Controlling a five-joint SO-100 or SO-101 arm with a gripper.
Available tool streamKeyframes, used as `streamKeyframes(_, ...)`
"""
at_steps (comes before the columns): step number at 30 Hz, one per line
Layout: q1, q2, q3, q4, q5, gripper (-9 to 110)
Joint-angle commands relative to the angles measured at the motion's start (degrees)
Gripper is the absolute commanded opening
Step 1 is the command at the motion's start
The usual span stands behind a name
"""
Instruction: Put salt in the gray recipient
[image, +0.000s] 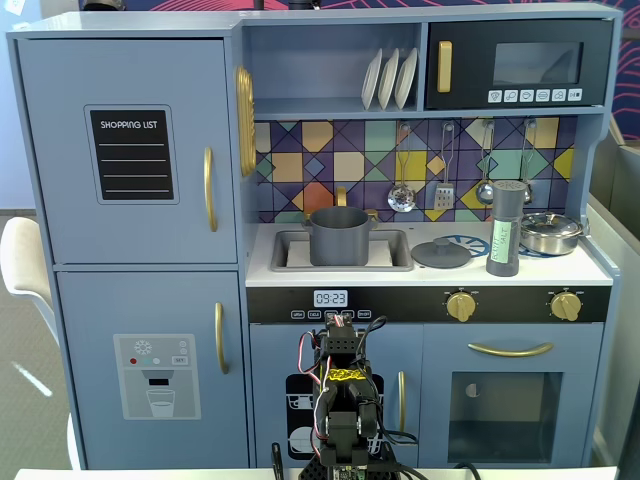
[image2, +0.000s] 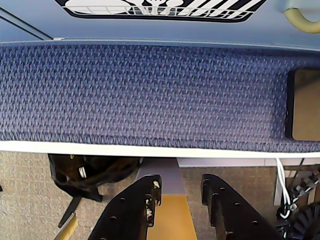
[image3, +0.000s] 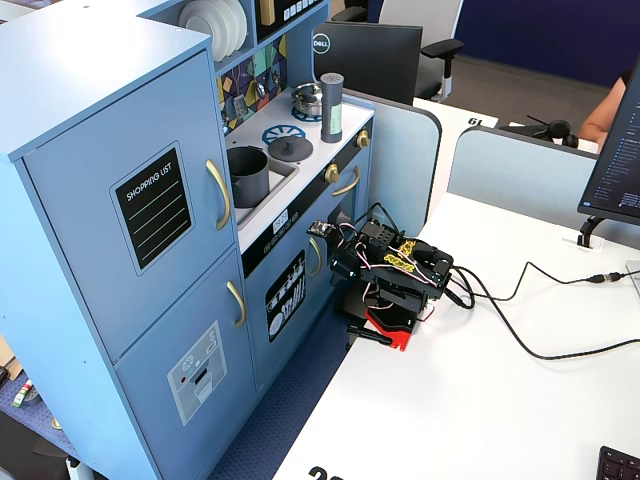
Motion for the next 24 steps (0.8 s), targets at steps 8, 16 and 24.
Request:
streamKeyframes(8,-0.4,0.4,-0.2,0.0,0.9,0)
streamKeyframes(16,0.1,0.3,-0.3,0.0,0.9,0)
streamKeyframes(24,6.2,-8.5,-17.9,-0.9,-2.7,0)
